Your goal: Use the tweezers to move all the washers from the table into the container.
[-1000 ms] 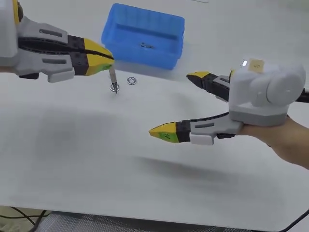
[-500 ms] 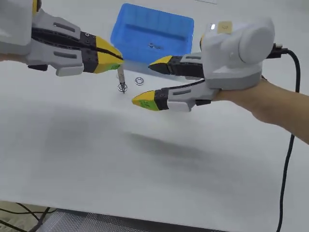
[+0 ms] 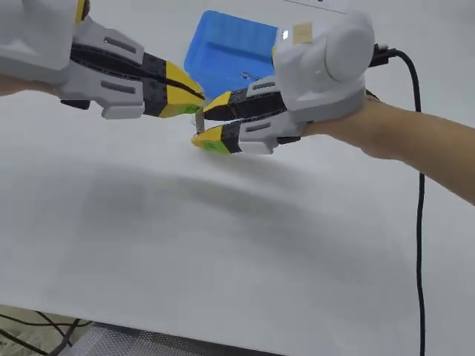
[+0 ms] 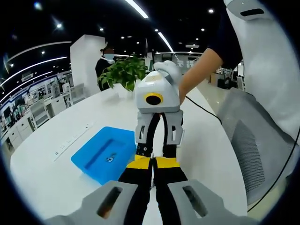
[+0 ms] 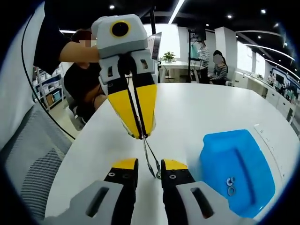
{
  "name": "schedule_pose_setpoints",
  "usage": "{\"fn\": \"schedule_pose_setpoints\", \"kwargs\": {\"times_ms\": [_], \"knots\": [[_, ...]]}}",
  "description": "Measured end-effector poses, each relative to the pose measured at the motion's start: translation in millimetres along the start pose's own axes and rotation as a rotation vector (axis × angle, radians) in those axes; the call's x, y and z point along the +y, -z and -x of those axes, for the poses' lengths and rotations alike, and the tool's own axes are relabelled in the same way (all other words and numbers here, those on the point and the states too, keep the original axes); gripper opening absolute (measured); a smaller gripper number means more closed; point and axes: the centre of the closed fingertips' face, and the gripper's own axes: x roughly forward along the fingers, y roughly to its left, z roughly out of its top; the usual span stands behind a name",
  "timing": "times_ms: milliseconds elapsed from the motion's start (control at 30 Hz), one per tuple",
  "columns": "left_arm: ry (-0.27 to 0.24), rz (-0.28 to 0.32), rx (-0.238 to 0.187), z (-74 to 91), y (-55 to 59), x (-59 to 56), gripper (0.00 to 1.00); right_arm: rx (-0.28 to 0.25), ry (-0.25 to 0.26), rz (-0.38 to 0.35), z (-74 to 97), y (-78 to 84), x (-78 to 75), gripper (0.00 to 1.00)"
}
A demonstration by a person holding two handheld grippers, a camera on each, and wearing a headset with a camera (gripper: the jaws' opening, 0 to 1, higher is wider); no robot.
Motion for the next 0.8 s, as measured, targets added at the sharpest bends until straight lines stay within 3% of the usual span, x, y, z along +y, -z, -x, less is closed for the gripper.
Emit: {"fn": "schedule_pose_setpoints", "kwargs": {"times_ms": [267, 433, 633, 800], "knots": [[0.007, -0.009, 0.005, -0.9, -0.1, 1.3, 0.04, 0.051, -0.012, 0.060, -5.1, 5.6, -6.3, 0.12], [0.016, -0.008, 0.006, -1.2, -0.5, 0.3, 0.04, 0.081, -0.040, 0.084, -6.6, 6.8, -4.2, 0.11], [0.000, -0.026, 0.015, -1.7, -0.8, 1.7, 0.04, 0.110, -0.030, 0.144, -6.9, 7.2, -5.1, 0.09], [-0.042, -0.005, 0.008, -2.4, -1.3, 5.6, 0.05, 0.103, -0.014, 0.107, -6.5, 8.0, -8.6, 0.09]]}}
